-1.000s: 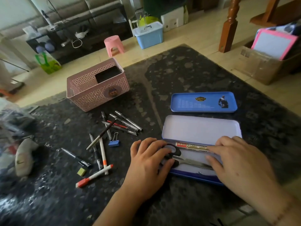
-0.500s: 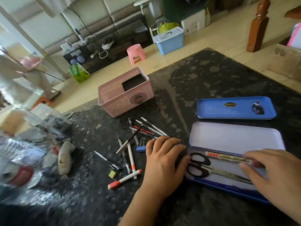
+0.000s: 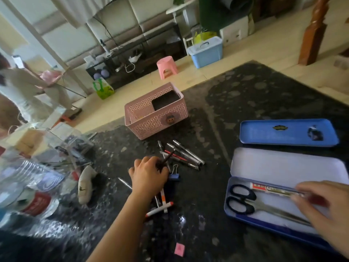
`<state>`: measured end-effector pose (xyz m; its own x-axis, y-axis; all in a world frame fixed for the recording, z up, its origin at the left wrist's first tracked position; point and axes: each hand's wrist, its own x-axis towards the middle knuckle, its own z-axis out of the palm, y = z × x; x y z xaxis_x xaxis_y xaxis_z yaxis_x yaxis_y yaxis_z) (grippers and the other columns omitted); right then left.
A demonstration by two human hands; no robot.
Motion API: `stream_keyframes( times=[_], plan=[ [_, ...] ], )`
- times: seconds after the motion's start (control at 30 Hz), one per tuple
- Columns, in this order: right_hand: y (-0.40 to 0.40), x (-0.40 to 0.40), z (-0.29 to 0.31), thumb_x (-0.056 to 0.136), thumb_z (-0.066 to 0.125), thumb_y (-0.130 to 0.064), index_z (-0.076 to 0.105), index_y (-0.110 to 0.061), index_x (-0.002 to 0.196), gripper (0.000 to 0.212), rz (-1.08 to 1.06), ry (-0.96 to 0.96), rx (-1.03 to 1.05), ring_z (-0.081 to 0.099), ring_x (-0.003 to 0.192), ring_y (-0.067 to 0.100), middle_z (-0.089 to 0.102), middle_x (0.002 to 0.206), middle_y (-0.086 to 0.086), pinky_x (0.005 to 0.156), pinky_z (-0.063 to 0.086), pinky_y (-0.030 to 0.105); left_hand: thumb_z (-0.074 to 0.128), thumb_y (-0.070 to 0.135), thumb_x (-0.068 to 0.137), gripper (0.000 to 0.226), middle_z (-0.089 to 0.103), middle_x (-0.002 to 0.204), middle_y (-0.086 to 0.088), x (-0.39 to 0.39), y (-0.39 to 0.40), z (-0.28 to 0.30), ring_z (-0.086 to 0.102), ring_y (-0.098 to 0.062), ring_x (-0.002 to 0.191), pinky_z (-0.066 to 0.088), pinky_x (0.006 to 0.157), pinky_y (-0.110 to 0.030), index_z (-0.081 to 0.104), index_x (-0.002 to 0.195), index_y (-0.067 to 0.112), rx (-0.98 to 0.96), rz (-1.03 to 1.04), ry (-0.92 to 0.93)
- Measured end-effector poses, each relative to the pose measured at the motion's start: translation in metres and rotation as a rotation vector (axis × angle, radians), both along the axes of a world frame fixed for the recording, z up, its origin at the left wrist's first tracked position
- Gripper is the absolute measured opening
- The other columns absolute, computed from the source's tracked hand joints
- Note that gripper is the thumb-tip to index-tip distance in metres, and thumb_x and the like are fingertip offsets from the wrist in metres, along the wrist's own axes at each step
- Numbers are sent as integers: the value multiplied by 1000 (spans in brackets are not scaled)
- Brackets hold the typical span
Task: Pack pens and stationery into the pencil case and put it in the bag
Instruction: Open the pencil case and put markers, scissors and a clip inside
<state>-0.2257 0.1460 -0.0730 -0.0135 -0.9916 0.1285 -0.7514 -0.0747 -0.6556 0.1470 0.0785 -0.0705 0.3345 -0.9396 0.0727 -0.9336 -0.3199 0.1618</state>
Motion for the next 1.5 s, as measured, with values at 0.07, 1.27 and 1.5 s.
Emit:
stream_keyframes(
  times=[0.07, 1.27, 1.5],
  plan=[
    [-3, 1, 7, 68, 42, -79, 43, -75, 92, 24, 1, -36, 24, 59, 68, 6, 58, 69, -25, 69, 42, 26, 53, 36, 80, 27, 62, 110, 7, -7, -5, 3, 46, -25, 112, 31, 94, -45, 60, 106, 30, -38, 30, 95],
    [5, 2, 30, 74, 76, -28, 72, -31, 86, 13, -33, 57, 64, 55, 61, -4, 60, 68, -22, 53, 37, 8, 52, 58, 73, 43, 52, 115, 11, -29, 63, 6, 46, -24, 112, 35, 91, -47, 61, 109, 38, 41, -536, -128],
    [-12, -42, 38, 85, 64, -26, 68, -31, 97, 13, -370, -299, -32, 61, 83, 3, 68, 90, -8, 62, 42, 18, 58, 59, 75, 38, 60, 102, 19, -94, 68, 36, 56, -15, 98, 47, 85, -40, 62, 100, 31, -202, -594, 219]
  ],
)
